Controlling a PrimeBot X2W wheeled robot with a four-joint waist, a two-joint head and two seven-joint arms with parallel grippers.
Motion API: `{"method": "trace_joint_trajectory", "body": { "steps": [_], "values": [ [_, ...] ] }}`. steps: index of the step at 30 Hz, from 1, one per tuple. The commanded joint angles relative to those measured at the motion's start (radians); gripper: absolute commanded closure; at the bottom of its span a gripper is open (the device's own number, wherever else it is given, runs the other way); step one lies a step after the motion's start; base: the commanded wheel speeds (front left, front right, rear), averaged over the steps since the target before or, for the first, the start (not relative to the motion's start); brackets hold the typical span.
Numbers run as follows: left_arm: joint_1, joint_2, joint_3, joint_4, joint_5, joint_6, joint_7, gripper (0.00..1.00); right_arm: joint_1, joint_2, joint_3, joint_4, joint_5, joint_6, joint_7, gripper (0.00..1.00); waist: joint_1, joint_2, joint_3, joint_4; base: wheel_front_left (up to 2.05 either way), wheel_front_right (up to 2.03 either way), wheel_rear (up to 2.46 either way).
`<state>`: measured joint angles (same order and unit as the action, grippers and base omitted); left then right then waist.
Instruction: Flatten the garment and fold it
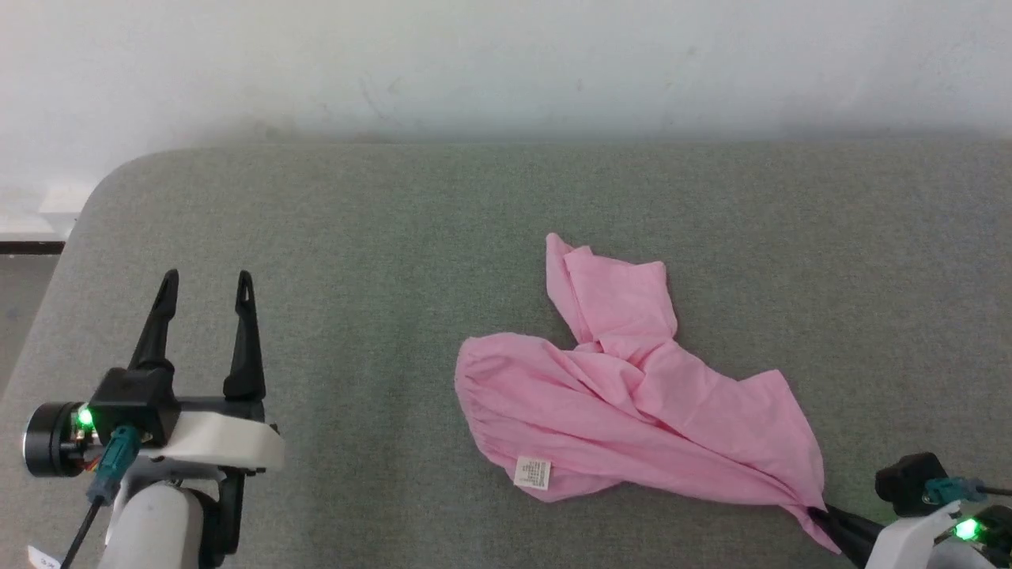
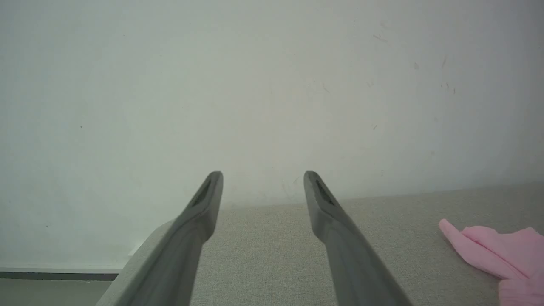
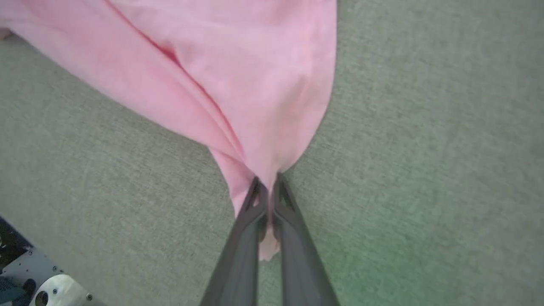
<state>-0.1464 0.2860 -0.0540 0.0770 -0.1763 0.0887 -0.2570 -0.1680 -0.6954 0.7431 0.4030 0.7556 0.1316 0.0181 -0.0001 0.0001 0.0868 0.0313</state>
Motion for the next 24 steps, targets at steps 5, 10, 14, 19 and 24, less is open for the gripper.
{"method": "trace_joint_trajectory", "body": {
  "steps": [5,10,14,19,24],
  "values": [
    [-0.003,-0.006,-0.007,0.015,0.016,-0.017,-0.005,0.00,0.046,0.056,-0.078,0.035,-0.068,-0.001,-0.016,0.54,0.0001,-0.0001,-0.011,-0.007,0.00,0.00,0.00],
    [-0.074,0.008,-0.053,0.041,0.014,-0.081,0.004,0.00,0.060,0.081,-0.235,-0.039,-0.153,-0.001,-0.127,0.00,0.0001,-0.0001,-0.029,-0.007,0.00,0.00,0.00],
    [-0.188,0.032,-0.122,0.067,0.029,-0.154,0.080,0.00,0.094,0.127,-0.384,-0.147,-0.241,-0.001,-0.195,0.00,0.0001,-0.0001,-0.034,-0.008,0.00,0.00,0.00],
    [-0.316,0.042,-0.270,0.161,-0.041,-0.214,0.292,0.00,0.146,0.237,-0.515,-0.274,-0.377,-0.001,-0.222,0.00,0.0001,-0.0001,-0.033,-0.023,0.00,0.00,0.00],
    [-0.419,0.092,-0.553,0.208,-0.265,-0.219,0.486,0.00,0.178,0.307,-0.531,-0.322,-0.459,-0.001,-0.208,0.00,0.0001,-0.0001,-0.020,-0.047,0.00,0.00,0.00]
  ]
}}
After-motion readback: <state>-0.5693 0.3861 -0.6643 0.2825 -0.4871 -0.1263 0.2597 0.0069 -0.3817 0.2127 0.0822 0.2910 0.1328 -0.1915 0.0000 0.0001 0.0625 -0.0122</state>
